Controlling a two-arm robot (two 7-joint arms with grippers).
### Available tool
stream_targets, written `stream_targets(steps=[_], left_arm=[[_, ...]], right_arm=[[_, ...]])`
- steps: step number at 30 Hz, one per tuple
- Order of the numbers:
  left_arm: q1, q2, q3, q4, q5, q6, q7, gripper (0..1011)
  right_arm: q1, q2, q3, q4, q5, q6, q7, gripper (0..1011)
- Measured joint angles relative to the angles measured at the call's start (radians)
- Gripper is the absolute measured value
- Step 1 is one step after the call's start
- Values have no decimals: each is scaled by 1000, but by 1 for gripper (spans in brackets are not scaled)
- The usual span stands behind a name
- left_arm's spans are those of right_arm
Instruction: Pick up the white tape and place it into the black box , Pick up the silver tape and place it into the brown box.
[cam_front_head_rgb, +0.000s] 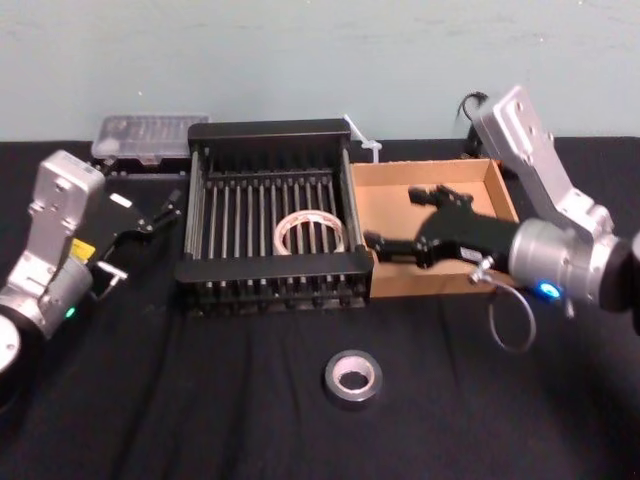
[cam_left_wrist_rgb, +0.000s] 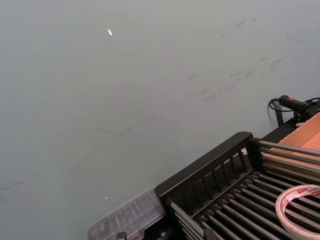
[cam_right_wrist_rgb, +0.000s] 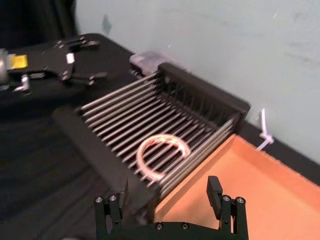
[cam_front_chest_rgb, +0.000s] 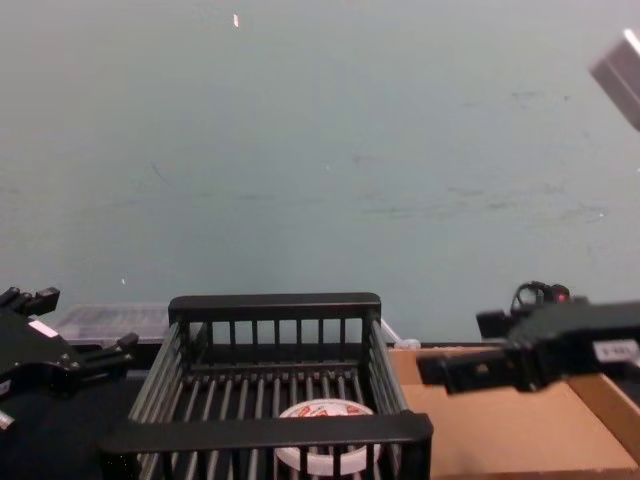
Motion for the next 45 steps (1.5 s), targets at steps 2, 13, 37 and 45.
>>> stream_targets(steps=[2,13,37,45], left_arm=[[0,0,0,0,0,0,0,1001],[0,0,0,0,0,0,0,1001],[0,0,0,0,0,0,0,1001],[0,0,0,0,0,0,0,1001]], right_arm=[[-18,16,2,-20,9,7,4,1002],[-109,86,-14,-97,62,38,19,1002],[-102,131,-130,-83,62,46,34,1003],[-80,114,-153,-47,48,45,28,1003]])
